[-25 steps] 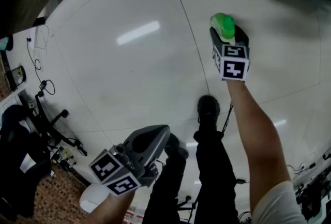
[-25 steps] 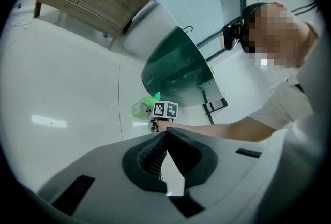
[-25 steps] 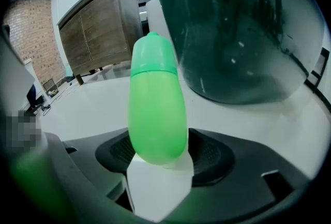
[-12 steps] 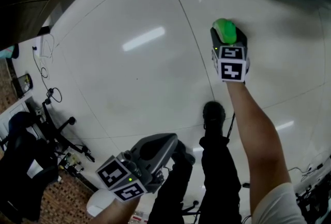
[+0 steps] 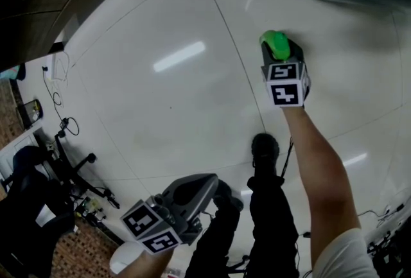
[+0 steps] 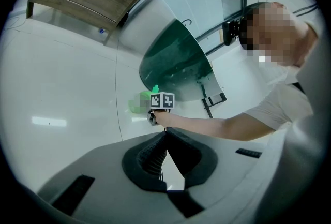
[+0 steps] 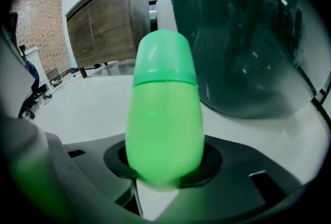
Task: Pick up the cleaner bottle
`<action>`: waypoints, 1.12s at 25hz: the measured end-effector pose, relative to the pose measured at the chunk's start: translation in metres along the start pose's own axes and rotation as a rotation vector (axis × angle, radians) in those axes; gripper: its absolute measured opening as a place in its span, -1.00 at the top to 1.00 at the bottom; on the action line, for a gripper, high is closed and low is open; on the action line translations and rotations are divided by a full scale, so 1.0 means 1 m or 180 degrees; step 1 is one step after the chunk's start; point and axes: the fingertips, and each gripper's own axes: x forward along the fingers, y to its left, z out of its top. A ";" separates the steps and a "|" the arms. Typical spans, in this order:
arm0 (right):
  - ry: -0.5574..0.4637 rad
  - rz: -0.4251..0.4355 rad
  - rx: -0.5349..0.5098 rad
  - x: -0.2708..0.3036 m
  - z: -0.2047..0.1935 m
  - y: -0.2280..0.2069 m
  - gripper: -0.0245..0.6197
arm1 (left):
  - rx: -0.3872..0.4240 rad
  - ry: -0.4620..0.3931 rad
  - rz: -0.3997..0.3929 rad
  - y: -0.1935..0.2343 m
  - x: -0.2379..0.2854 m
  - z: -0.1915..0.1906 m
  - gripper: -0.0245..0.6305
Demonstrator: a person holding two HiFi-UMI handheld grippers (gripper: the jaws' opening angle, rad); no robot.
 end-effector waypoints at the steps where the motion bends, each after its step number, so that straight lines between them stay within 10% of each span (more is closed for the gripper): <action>1: -0.0013 0.0056 -0.0039 -0.004 0.004 0.003 0.41 | -0.0006 -0.0001 -0.0006 -0.001 0.000 -0.001 0.95; 28: -0.0707 0.0762 -0.0350 -0.329 0.225 0.033 0.42 | 0.0206 -0.0655 -0.0145 -0.188 -0.126 0.069 0.95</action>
